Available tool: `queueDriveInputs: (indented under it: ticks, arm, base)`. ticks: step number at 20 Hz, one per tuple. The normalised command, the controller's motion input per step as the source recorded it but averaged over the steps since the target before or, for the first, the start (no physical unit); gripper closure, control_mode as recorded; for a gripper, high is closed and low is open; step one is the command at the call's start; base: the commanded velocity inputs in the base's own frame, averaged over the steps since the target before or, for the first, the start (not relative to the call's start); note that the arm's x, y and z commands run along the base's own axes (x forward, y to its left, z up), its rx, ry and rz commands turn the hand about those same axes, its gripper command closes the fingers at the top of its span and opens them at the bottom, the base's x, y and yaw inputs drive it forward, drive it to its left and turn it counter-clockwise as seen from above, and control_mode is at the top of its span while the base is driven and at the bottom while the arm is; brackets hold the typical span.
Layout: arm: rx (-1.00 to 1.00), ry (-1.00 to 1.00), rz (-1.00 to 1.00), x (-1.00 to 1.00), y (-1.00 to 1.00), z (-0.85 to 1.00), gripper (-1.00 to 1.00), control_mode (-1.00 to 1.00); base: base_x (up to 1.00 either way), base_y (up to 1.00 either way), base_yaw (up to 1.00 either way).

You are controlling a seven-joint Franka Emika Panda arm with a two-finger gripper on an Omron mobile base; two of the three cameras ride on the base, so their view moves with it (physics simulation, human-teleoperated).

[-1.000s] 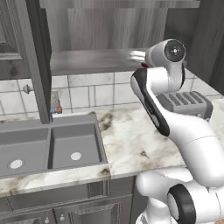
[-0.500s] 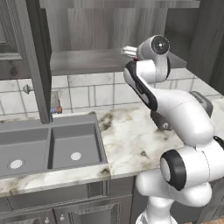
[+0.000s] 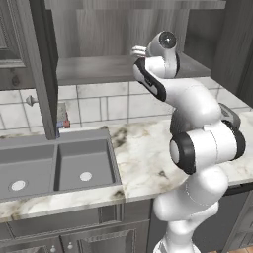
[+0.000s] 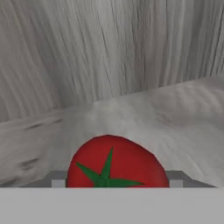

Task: Pick the tomato from the counter and place it in the cabinet. Then close the cabinet.

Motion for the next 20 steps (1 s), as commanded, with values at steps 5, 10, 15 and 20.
queueDriveInputs:
  ticks: [5,10,15,20]
  arm:
    - [0.0,0.0,0.0,0.84,0.0,-0.17,1.0,-1.0]
    - [0.0,0.01,0.0,0.73,0.0,-0.08,1.0,-1.0]
    - [0.0,0.0,0.0,0.58,0.0,-0.07,-1.0,-1.0]
    - [0.0,0.03,0.0,0.43,0.0,-0.13,-1.0,-1.0]
  base:
    - [0.0,0.0,0.0]
    - [0.0,0.0,0.0]
    - [0.0,0.0,0.0]
    - [0.0,0.0,0.0]
